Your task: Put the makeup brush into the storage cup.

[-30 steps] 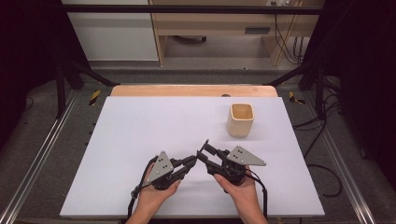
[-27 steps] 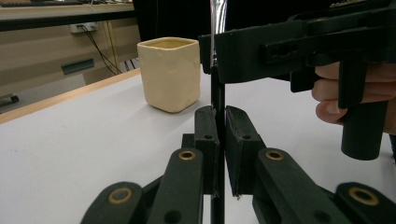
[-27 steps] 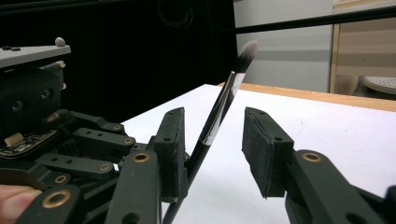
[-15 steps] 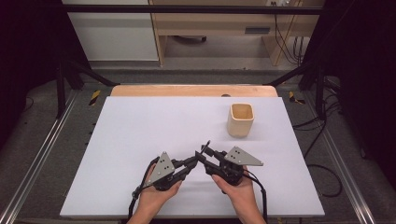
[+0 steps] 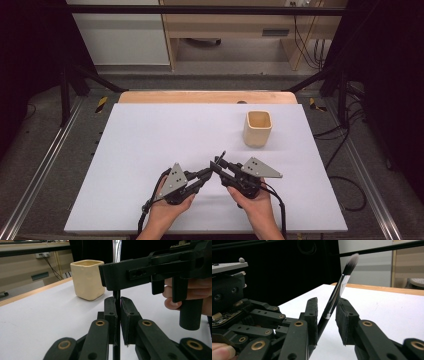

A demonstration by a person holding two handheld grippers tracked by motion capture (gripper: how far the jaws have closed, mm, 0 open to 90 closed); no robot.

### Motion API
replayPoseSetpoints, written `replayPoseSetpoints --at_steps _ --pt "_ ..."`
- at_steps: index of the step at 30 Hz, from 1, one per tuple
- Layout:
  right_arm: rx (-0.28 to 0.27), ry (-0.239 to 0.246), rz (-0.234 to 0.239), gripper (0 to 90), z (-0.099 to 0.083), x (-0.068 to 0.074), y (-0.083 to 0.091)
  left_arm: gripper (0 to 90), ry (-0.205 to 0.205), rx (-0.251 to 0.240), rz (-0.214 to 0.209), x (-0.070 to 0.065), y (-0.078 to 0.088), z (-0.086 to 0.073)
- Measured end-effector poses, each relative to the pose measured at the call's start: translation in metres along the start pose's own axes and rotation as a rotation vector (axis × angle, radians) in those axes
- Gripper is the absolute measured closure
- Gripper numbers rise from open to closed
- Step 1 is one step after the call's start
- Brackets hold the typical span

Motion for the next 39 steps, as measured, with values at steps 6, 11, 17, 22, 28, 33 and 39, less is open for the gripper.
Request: replayPoseSetpoints --at_steps 6,11,17,22,28,33,39 --pt "-0.004 -0.028 0.021 76.4 -0.0008 0.0015 0.0001 84.1 -0.002 -0.002 -0.003 -0.002 0.0001 0.0013" --pt "-0.012 -0.042 0.042 80.7 -0.0002 0.0024 0.0008 84.1 -0.009 -0.001 -0.002 -0.0029 -0.0003 0.0014" --pt "-0.021 -0.039 0.07 83.4 0.0013 0.0067 0.0014 84.0 -0.015 -0.003 0.0 -0.0043 -0.0003 0.0029" --pt "-0.024 -0.039 0.073 83.4 0.0021 0.0066 0.002 84.0 -0.013 -0.004 0.001 -0.0048 -0.0005 0.0035" --pt "-0.03 -0.034 0.063 83.4 0.0036 0.0039 0.0034 77.7 0.008 -0.014 0.001 -0.0038 -0.0004 0.0042" --pt "-0.027 -0.029 0.05 83.4 0.004 0.0008 0.0055 72.8 0.007 0.007 0.002 -0.0037 -0.0025 0.0003" --pt "-0.024 -0.011 0.034 83.4 0.0045 -0.003 0.0084 60.2 0.006 0.02 -0.007 -0.0051 -0.0039 -0.0021"
Point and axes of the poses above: each handheld gripper's, and its own axes: y roughly backward along the jaws, z roughly out of its top, x roughly to its left, the point moved 9 cm from there along -y, roughly forward along the jaws, and after that the axes turned 5 degrees about z, right-handed, at the moved point
